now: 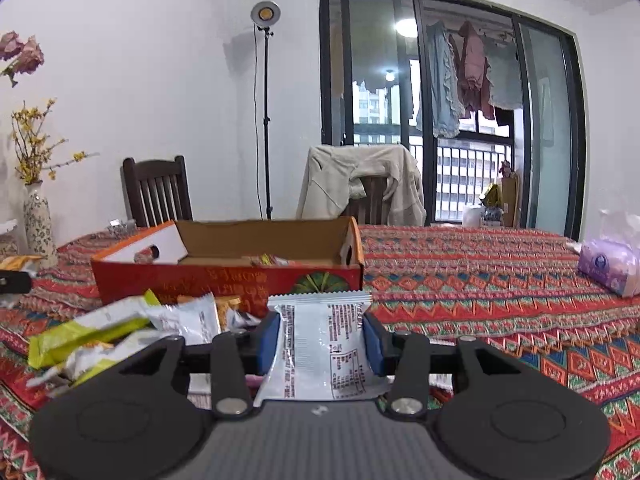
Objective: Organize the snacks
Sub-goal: 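Carry both held packets over the open box with both grippers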
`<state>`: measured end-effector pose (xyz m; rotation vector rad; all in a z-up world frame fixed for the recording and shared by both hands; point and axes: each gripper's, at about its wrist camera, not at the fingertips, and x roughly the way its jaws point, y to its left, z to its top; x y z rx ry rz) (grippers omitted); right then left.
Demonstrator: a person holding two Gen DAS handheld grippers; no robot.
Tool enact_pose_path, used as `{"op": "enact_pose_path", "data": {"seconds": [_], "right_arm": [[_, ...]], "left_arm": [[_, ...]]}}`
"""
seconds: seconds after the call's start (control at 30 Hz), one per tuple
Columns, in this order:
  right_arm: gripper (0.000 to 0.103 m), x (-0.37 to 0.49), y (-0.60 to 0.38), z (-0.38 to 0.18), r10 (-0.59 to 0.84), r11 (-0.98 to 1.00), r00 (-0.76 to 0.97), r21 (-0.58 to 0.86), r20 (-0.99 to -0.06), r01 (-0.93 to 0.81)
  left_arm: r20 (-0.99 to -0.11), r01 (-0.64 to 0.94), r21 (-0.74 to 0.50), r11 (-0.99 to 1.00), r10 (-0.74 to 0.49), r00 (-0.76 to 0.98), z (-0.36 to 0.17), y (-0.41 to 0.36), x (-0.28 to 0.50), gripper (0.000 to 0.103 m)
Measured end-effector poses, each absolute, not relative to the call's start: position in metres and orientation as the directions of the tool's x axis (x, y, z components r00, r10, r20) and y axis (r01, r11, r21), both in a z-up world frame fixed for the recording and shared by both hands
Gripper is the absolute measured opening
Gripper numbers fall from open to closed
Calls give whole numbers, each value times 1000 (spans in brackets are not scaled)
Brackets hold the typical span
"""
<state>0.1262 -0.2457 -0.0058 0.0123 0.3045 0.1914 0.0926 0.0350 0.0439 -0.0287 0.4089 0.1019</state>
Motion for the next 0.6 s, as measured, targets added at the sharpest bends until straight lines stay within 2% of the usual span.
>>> {"op": "enact_pose_path", "data": {"seconds": [0.33,0.6], "right_arm": [[43,154,-234,34,183,983,955,11,-233,-185],[43,202,-218,55,197,980,952,23,-234,-197]], "left_arm": [[-350,-80,-13,997,70,934,73,21,135,41],[-345,-62,-21,998,51,937,87,9,180,41]]}}
